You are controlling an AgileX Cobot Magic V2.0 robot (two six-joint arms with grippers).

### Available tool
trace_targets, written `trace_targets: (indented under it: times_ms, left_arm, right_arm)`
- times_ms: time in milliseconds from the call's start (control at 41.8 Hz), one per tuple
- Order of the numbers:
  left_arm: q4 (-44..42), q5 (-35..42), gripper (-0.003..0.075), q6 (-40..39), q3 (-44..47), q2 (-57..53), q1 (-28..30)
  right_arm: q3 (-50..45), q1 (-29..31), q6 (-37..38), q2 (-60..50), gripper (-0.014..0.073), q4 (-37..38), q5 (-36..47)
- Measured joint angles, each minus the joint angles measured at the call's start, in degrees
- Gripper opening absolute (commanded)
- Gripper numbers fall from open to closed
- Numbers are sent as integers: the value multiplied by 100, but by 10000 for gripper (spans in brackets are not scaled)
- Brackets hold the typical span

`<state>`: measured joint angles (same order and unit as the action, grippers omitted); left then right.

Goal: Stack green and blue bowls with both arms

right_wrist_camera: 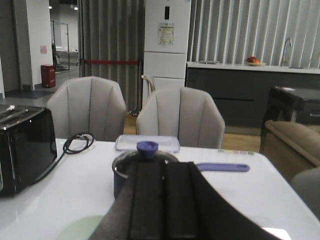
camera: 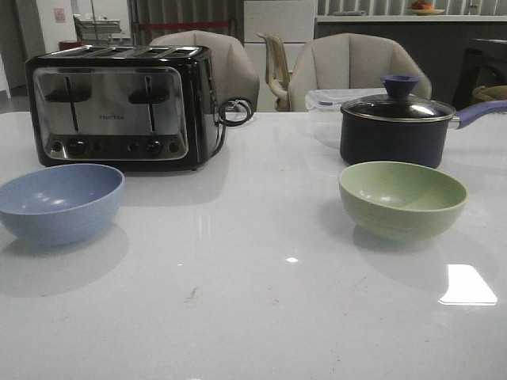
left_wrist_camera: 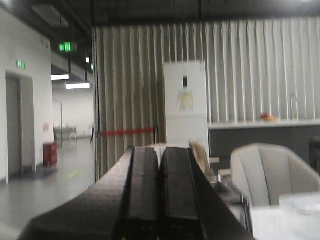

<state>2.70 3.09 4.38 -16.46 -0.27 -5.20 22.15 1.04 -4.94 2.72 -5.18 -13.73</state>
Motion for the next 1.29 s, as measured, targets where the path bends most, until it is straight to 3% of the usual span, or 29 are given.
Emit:
trace_targets:
  times_ms: [215, 383, 646, 1006, 1077, 1149, 1245, 1293]
  left_arm:
    - [13, -1246, 98, 0, -1551, 530, 0]
    - [13, -2332, 98, 0, -2231, 1336, 0]
    - [13, -3537, 98, 0, -2112, 2259, 0]
    - [13, -3838, 99, 0, -1833, 2963, 0]
    - [13, -3799, 109, 0, -1833, 3032, 0]
    - [13, -3760, 179, 0, -1833, 3083, 0]
    - [13, -3745, 368, 0, -1833, 3133, 0]
    - [13, -3731, 480, 0, -1833, 3147, 0]
  right_arm:
    - [1571, 0, 0, 1082, 36, 18, -1089]
    - [2202, 0, 0, 1925, 36, 27, -2029]
    - [2051, 0, 0, 2917, 36, 40, -2914]
    - [1894, 0, 0, 3872, 43, 40, -3249]
    - [1894, 0, 0, 3981, 108, 40, -3252]
    - [1894, 0, 0, 4048, 239, 40, -3252]
    - [1894, 0, 0, 4098, 470, 40, -3252]
    - [1894, 0, 0, 4113, 545, 40, -3229]
